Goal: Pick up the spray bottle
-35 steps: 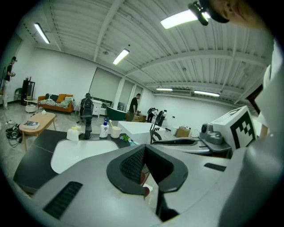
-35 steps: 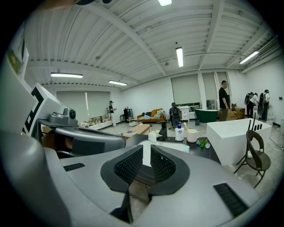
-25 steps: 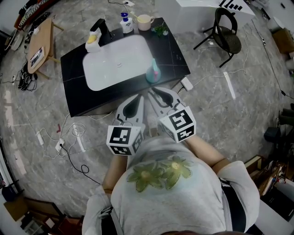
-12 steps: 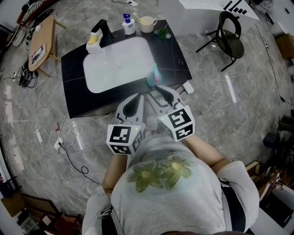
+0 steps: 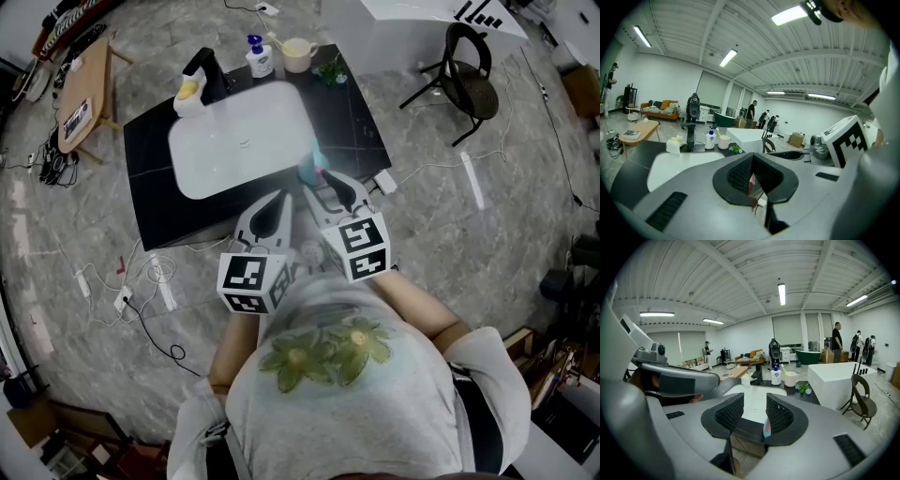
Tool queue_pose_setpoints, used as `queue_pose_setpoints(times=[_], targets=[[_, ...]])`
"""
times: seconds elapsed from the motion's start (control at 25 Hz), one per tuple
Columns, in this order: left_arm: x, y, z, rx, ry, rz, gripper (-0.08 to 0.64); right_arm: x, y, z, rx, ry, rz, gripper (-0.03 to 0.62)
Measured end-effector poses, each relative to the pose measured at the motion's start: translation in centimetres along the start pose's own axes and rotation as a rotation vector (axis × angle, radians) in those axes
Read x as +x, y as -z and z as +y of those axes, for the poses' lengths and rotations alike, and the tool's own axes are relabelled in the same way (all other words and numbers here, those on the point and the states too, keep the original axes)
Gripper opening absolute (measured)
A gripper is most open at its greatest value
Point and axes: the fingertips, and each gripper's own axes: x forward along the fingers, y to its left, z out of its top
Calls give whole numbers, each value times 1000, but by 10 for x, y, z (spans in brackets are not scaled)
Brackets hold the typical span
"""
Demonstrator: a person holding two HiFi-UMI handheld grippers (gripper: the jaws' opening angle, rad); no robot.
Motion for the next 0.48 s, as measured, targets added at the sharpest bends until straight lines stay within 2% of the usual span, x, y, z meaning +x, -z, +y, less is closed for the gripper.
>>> queue_pose_setpoints(times=[0.28, 0.48], targets=[[8, 2, 7, -4, 6, 18, 8, 13, 11, -14, -31, 74, 37, 126], [12, 1, 9, -3, 9, 27, 8, 22, 19, -20, -26, 83, 65, 127]])
